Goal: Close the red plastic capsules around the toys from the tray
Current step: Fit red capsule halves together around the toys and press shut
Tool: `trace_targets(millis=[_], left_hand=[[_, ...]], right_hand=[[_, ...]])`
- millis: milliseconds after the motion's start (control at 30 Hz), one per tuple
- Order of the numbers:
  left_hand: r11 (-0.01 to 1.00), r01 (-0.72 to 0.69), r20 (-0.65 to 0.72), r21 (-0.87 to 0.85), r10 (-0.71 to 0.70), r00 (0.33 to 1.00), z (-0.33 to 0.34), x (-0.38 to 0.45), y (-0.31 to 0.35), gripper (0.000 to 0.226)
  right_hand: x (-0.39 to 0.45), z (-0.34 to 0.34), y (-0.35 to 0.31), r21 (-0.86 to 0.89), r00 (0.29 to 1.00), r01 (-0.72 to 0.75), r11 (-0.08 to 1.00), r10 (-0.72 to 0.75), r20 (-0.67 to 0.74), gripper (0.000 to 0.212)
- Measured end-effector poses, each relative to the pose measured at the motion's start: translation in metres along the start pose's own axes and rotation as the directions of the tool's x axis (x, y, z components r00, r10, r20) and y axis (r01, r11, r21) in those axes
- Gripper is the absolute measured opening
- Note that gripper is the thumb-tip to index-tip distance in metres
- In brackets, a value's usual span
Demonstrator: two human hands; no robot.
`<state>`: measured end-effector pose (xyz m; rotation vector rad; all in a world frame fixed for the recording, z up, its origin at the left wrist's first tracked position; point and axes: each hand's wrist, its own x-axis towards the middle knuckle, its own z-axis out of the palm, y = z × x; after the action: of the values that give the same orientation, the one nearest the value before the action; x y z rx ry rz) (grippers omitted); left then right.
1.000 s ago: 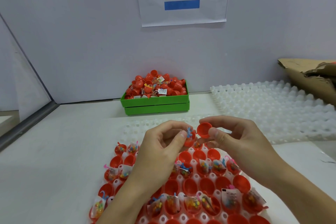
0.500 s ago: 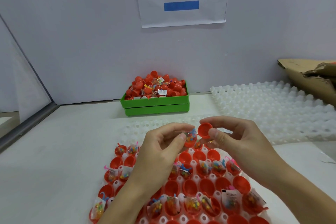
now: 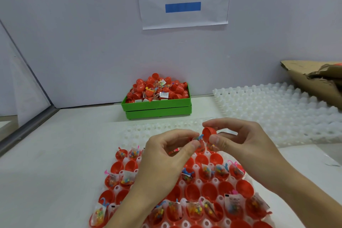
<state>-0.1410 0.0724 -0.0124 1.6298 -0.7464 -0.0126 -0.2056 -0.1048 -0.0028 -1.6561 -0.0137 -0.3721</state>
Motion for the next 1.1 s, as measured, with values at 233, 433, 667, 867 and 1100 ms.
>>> trace_targets(millis=[233,433,667,867,1100], left_hand=[[0.999,0.038,-0.021,0.031,-0.037,0.999,0.0007,-0.0008,0.0011,0.023],[0.999,0.045,-0.034,-0.002,-0.045,0.998,0.0032,-0.0015,0.0034,0.021],[0.998,0.003,-0.023,0.067,-0.001,1.0,0.0032,-0.0012,0.0033,0.014],[0.997,0.009,-0.061,0.077,-0.004,0.998,0.004,-0.0027,0.0039,0.016],[0.998,-0.012,-0.116,0.055,0.018,0.993,0.0056,-0.0023,0.0047,0.014]], right_hand=[[0.0005,0.0008,-0.0003,0.002,1.0,0.007,1.0,-0.007,-0.005,0.023],[-0.0007,0.0014,-0.0007,-0.011,1.0,0.003,1.0,-0.003,0.0,0.021],[-0.0022,0.0036,-0.0033,-0.002,1.0,-0.006,1.0,0.006,0.011,0.022],[-0.0026,0.0052,-0.0047,0.0,1.0,0.003,1.0,-0.003,0.002,0.022],[-0.0032,0.0062,-0.0059,-0.039,1.0,0.024,0.999,-0.023,0.006,0.027]])
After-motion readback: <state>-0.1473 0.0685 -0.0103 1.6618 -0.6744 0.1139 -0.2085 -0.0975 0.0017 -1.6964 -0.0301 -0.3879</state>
